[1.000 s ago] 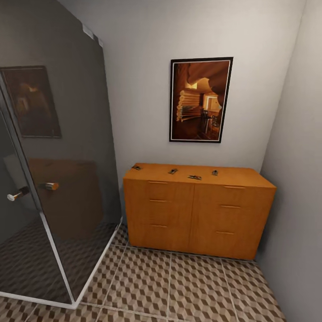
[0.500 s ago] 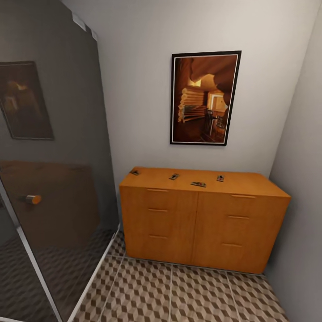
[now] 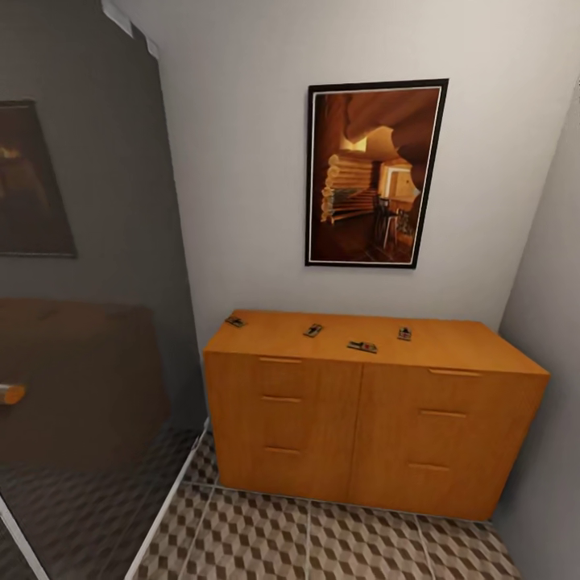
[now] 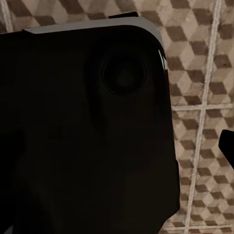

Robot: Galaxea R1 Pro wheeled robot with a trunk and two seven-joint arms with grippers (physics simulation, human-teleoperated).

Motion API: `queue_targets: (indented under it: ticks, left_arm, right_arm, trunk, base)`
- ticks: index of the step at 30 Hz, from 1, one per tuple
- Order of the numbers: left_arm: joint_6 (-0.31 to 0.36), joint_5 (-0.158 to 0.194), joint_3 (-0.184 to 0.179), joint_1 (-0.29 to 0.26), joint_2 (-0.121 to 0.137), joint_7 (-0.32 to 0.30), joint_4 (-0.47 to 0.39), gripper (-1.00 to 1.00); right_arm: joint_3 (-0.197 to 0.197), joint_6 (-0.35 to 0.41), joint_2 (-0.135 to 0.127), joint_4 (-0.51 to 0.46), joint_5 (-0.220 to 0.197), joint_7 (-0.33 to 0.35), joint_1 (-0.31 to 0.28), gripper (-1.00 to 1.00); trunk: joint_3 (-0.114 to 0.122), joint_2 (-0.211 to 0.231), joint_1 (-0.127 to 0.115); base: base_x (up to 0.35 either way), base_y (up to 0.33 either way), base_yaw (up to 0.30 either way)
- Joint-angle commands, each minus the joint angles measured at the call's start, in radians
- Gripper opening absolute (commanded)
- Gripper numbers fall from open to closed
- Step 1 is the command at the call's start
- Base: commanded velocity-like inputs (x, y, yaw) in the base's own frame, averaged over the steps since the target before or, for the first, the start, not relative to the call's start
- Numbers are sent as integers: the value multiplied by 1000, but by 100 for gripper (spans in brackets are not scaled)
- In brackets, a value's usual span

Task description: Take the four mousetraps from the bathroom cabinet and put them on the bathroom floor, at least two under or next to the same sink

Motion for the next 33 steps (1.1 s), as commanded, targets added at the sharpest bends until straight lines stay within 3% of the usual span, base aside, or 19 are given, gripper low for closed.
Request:
queue_targets:
  ticks: [1,11,33]
  left_arm:
    - [-1,0,-1,0,0,0,0,100]
    - [-2,-1,-2,0,0,0,0,100]
    - [-2,-1,-1,0,0,0,-1,100]
  right_arm:
    - [-4,-3,0,0,-7,-1,0,100]
    - [-6,-1,1,1,-9,-1,0,100]
    - [-7,1,1,1,-9,-1,0,100]
  trunk:
    - [0,0,1]
    - [8,0,1]
    - [27,0,1]
  base:
    - [262,0,-114]
    - [116,0,-163]
    - [8,0,-190]
